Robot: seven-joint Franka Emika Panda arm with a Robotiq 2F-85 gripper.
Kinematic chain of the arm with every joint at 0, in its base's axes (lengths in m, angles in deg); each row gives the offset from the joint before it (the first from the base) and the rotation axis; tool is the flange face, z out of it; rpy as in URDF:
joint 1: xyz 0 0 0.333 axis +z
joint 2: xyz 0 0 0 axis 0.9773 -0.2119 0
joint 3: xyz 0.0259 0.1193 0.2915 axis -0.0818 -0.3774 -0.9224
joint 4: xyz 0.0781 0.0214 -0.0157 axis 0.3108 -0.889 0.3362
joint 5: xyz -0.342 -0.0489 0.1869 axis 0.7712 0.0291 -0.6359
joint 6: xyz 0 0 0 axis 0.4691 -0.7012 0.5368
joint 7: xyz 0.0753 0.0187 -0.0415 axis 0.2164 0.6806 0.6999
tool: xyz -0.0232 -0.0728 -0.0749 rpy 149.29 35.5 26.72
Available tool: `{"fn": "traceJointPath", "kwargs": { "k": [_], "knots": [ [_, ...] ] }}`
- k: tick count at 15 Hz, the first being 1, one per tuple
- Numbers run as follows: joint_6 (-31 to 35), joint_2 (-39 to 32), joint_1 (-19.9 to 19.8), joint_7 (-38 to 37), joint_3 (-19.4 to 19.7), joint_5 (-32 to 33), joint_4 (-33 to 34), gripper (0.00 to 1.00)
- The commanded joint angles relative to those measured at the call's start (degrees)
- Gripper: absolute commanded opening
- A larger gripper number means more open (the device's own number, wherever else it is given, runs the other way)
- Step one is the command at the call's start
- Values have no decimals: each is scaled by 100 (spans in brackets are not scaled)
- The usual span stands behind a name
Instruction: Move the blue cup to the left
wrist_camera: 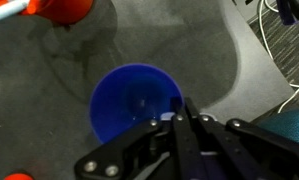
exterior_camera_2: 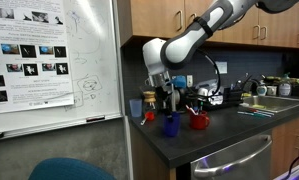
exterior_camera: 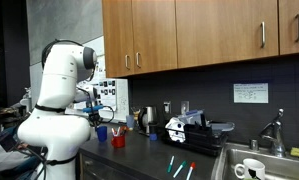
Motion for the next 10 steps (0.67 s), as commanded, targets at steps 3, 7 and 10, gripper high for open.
{"fn": "traceJointPath", "kwargs": {
  "k": [3,7,10],
  "knots": [
    [70,68,101,-65,88,84,-103,40],
    [20,161,135,-73,67,102,-98,67],
    [-116,301,160,-73,42,35,-36,88]
  ]
}}
